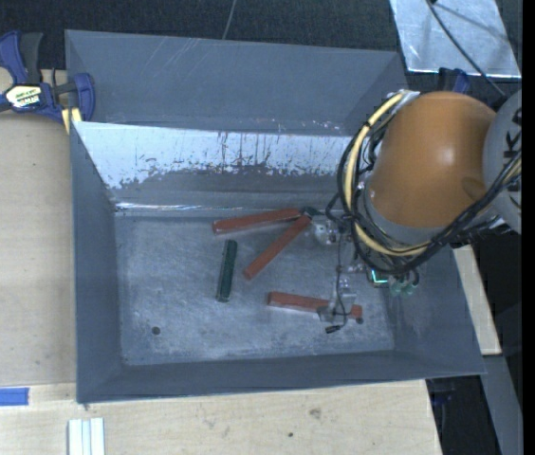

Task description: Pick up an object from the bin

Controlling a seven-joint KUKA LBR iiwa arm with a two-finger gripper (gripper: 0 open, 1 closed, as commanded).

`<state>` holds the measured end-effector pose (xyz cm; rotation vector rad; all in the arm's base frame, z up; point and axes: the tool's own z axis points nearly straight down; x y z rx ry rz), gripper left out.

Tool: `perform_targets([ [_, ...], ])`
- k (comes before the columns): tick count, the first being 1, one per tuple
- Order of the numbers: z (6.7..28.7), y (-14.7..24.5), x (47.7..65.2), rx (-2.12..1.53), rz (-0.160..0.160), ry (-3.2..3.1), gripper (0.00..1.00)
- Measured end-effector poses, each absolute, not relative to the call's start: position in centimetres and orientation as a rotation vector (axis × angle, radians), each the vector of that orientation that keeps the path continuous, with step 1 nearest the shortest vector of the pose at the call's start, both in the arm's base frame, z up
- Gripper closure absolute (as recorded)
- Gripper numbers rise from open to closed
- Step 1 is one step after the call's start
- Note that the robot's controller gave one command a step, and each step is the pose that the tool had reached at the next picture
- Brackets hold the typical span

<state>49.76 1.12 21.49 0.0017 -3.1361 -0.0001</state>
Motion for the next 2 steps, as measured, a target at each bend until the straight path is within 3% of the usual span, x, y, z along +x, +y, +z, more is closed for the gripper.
perform_targets([
  [1, 21.9, 1.1, 49.9, 0.001, -0.001, -3.145, 0.0],
  [2, 16.7, 1.5, 50.3, 0.126, 0.001, -3.147, 0.0],
])
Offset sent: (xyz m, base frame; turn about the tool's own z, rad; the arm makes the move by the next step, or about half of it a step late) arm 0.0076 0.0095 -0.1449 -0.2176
